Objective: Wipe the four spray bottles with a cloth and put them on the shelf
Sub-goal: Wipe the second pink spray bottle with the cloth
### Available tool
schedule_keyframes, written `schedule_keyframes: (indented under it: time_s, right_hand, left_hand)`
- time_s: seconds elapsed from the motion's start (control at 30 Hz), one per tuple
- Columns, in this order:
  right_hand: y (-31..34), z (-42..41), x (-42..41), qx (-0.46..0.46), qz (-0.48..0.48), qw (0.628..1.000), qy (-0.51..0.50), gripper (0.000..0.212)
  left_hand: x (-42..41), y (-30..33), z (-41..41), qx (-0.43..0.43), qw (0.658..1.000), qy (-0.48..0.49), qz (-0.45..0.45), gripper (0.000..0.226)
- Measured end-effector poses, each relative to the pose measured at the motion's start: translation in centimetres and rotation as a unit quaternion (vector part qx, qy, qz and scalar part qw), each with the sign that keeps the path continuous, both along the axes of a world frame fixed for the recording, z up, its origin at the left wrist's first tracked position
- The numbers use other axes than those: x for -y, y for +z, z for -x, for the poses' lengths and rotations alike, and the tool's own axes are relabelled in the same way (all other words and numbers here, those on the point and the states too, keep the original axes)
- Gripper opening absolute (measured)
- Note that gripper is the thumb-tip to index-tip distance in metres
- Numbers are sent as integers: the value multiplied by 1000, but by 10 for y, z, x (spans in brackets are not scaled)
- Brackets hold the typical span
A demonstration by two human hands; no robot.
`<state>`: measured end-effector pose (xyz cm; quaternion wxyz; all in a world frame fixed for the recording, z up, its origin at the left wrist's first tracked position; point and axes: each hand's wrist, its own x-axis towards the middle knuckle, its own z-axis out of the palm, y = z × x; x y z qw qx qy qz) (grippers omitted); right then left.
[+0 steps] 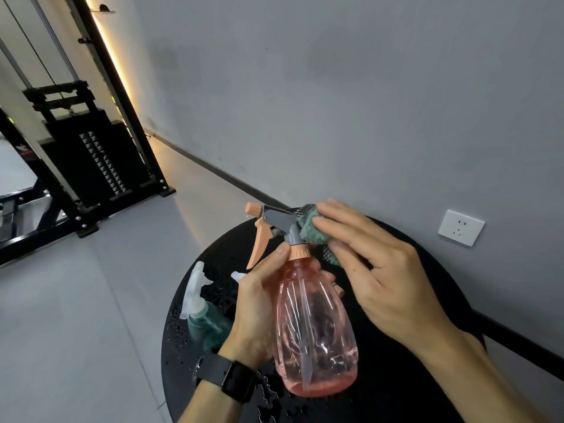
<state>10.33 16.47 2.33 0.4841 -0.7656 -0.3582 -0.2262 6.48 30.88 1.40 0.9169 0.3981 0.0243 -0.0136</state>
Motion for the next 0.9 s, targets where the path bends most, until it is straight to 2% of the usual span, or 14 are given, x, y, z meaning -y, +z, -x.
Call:
schedule_keyframes:
  time_s: [0.07, 0.33, 0.7, 0.8, 0.9]
  right_hand:
    - [0, 5, -9, -4, 7, 1000, 21, 38]
    - [-4, 7, -10, -130, 17, 988, 78, 38]
    - [10, 7, 17, -198, 72, 968, 136, 40]
    - [18, 5, 28, -249, 87, 950, 164, 40]
    - [21, 2, 33, -245, 70, 955, 152, 41]
  left_hand:
    - [1, -1, 0, 12, 999, 25, -23, 32]
    - [-3, -3, 0, 22, 993, 65, -93, 29]
    - [-8, -4, -9, 18, 996, 66, -63, 25]
    - [-10, -7, -12, 5, 994, 69, -81, 33]
    - [-9, -7, -14, 10, 991, 85, -101, 36]
